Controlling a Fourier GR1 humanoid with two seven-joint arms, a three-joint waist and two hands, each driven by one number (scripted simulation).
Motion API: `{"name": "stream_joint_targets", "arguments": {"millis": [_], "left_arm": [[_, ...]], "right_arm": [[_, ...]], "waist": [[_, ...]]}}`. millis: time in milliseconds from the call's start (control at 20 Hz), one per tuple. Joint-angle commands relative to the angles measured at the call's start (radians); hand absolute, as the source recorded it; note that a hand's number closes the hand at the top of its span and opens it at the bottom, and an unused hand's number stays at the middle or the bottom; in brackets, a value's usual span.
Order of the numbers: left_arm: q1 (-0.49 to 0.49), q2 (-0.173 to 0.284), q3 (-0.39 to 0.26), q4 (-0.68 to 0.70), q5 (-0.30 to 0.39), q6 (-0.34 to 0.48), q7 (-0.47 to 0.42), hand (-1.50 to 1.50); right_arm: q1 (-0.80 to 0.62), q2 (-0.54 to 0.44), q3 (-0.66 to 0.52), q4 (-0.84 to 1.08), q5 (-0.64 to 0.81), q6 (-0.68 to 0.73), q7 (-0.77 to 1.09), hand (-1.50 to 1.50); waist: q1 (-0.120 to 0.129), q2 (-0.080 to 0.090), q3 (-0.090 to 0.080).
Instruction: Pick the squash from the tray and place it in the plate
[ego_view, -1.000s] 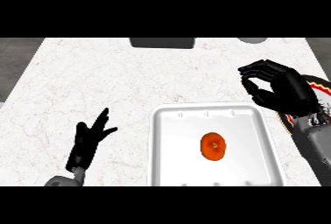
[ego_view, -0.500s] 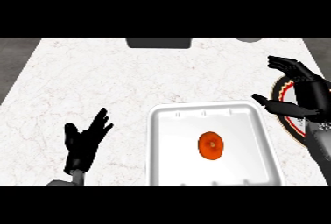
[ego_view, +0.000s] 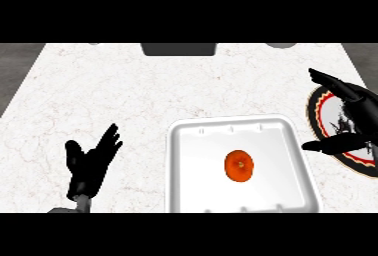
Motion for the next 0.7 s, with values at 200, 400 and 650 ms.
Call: {"name": "stream_joint_targets", "arguments": {"millis": [200,400,650], "left_arm": [[0.065,-0.019,-0.028,-0.057,-0.029,0.020,0.002,0.00],[0.023,0.011,0.012,-0.092,0.005,-0.007,0.064,0.00],[0.052,0.005,0.034,-0.089,-0.011,-0.025,0.027,0.00]], "right_arm": [[0.037,-0.094,0.156,-0.225,0.175,0.081,0.232,-1.50],[0.041,-0.056,0.213,-0.369,0.244,0.073,0.455,-1.50],[0.075,0.049,0.232,-0.432,0.361,0.079,0.544,-1.50]], "waist": [[-0.004,-0.004,0.000],[-0.002,-0.002,0.001],[0.001,0.000,0.001]]}}
